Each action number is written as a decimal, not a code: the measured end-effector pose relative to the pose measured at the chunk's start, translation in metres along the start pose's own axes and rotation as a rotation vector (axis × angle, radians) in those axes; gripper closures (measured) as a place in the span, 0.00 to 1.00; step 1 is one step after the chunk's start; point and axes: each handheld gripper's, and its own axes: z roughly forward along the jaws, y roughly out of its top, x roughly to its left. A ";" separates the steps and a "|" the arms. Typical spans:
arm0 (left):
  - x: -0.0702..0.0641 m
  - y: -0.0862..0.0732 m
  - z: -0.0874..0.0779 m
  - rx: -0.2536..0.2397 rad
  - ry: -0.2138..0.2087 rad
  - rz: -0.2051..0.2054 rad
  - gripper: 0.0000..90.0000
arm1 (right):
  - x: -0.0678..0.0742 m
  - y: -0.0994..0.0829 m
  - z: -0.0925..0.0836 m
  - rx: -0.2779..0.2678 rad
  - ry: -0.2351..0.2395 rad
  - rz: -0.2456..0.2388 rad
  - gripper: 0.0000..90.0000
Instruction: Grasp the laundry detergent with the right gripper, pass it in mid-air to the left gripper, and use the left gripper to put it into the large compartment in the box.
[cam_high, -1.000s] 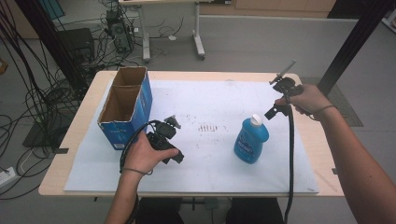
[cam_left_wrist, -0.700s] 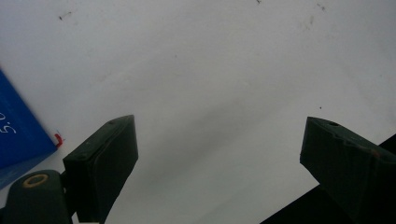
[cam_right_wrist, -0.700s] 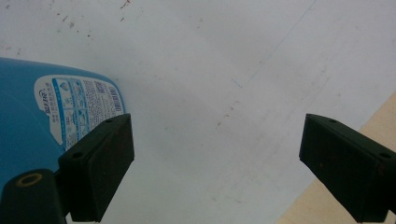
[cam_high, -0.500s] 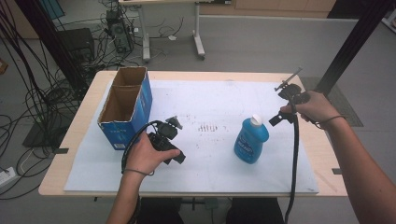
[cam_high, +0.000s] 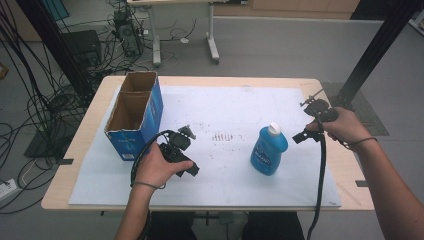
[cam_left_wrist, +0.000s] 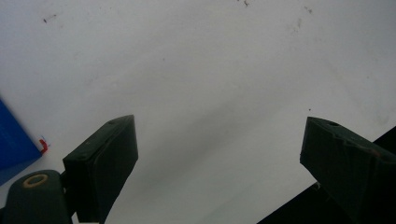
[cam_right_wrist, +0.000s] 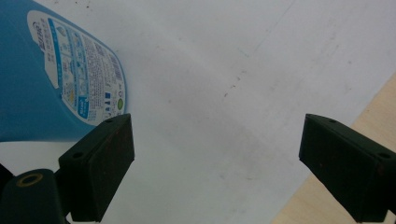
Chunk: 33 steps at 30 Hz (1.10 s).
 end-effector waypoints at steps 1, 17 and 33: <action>0.000 0.000 0.000 0.002 -0.002 0.002 0.13 | 0.000 -0.001 0.000 -0.003 0.004 0.002 0.11; -0.001 -0.002 -0.003 -0.005 0.000 -0.001 0.13 | 0.008 -0.028 0.008 -0.017 0.032 0.024 0.11; -0.002 -0.004 -0.005 -0.012 -0.008 0.006 0.13 | 0.023 -0.049 0.016 -0.031 0.059 0.029 0.11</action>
